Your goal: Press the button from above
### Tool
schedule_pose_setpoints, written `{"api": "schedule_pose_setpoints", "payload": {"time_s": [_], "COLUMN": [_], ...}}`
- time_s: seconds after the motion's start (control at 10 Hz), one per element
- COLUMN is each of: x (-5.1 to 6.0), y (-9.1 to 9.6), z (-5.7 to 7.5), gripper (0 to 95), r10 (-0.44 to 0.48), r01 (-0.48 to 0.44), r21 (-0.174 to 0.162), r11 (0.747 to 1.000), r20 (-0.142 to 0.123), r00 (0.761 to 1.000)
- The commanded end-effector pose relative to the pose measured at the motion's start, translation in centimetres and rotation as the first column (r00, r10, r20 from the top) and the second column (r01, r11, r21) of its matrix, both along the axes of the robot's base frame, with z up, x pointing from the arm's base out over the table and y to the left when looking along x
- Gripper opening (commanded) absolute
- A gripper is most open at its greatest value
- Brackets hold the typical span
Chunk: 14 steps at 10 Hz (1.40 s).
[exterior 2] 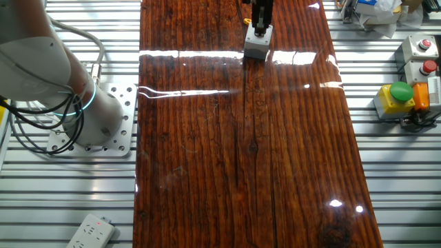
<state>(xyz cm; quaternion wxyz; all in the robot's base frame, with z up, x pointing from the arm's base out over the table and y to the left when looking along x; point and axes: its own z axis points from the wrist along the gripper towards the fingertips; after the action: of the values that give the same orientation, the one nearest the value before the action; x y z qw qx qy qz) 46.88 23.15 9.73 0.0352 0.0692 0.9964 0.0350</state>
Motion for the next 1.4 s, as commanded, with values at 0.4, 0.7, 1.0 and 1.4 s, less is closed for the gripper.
{"api": "schedule_pose_setpoints", "payload": {"time_s": [0.4, 0.7, 1.0, 1.4], "x": [0.04, 0.03, 0.02, 0.0], "y": [0.02, 0.02, 0.01, -0.05], "z": [-0.37, -0.43, -0.52, -0.63], "gripper": [19.0, 19.0, 19.0, 19.0], "r10": [-0.001, 0.0, -0.002, -0.003], "r01": [0.001, 0.0, 0.002, 0.003], "r21": [0.004, 0.004, 0.005, 0.008], "r11": [1.0, 1.0, 1.0, 1.0], "r20": [0.008, 0.009, 0.01, 0.012], "r00": [1.0, 1.0, 1.0, 1.0]}}
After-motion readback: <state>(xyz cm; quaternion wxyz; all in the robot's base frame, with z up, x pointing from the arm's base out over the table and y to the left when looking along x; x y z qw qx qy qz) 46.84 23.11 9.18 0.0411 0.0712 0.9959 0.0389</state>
